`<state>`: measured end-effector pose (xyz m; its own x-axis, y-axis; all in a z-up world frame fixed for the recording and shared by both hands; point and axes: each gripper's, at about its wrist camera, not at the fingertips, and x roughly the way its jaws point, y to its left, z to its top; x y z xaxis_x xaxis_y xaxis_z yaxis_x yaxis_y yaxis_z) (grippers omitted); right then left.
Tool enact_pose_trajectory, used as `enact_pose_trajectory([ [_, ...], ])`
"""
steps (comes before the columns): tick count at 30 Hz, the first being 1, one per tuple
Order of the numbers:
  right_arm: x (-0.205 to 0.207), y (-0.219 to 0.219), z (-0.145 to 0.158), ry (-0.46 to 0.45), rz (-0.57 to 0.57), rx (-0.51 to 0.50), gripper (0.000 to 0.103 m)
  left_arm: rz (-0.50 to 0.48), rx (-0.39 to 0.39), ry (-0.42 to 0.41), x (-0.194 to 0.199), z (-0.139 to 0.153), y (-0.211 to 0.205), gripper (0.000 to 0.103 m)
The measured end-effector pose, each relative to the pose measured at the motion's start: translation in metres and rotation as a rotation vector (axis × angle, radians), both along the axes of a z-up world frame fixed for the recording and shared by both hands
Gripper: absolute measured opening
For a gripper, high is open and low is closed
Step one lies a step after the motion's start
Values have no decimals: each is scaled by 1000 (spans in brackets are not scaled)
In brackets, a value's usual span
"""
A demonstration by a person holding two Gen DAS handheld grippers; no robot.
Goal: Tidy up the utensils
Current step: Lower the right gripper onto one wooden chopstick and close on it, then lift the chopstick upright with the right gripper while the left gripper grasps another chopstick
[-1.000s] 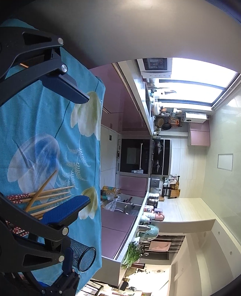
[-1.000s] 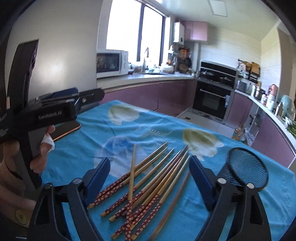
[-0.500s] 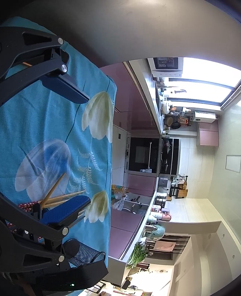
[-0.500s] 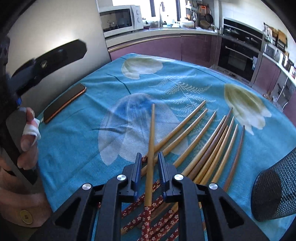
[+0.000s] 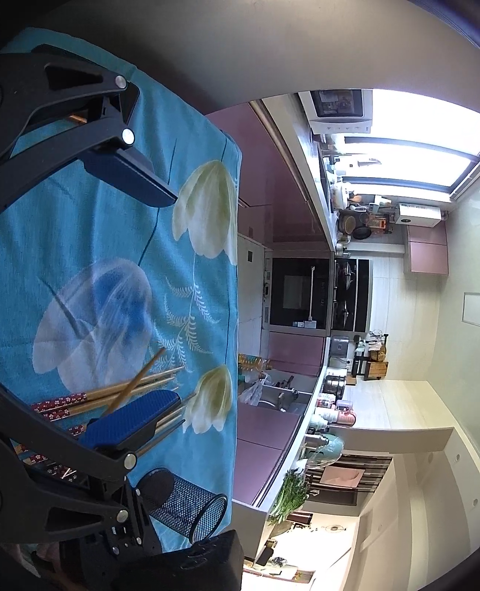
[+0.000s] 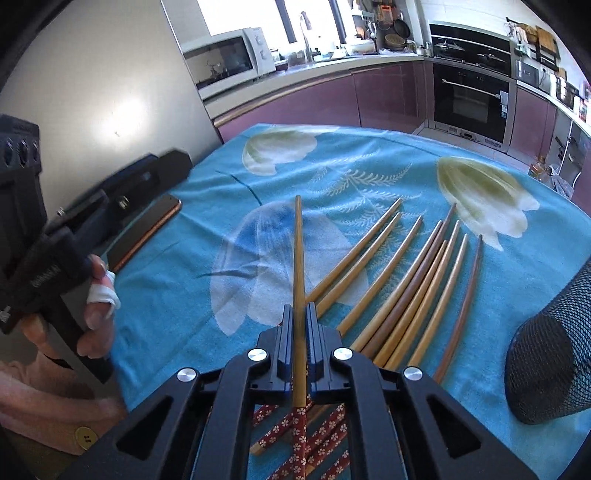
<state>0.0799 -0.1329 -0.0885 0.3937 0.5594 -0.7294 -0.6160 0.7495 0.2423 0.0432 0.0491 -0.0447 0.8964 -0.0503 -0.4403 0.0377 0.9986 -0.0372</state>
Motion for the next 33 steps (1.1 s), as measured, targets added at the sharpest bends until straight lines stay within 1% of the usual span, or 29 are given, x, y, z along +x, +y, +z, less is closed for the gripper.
enact_pose_trajectory([
  [3,-2,-15,11,-12,-28,55,5,-34,3,32,8,-5,-6,94],
  [5,-4,-25,18,-26,-47,84,5,-57,2,60,13,-10,-11,90],
  [8,-8,-42,29,-40,-73,139,5,-86,19,106,23,-19,-21,87],
  [10,-11,-49,31,-48,-83,149,5,-111,16,131,29,-24,-26,85],
  [12,-11,-50,27,-25,-67,158,5,-135,10,146,34,-28,-33,85],
  [17,-7,-33,8,14,-47,59,6,-132,24,152,43,-34,-41,85],
  [21,-3,-24,-7,33,-40,-15,6,-122,34,180,47,-42,-39,84],
  [25,0,-18,-16,26,-39,-80,7,-143,34,215,51,-47,-39,82],
  [26,1,-16,-17,21,-39,-91,7,-146,40,223,51,-48,-39,79],
  [28,3,-12,-16,8,-37,-115,8,-162,46,241,55,-51,-41,78],
  [33,7,-1,-16,-20,-13,-177,16,-191,53,271,56,-55,-43,75],
])
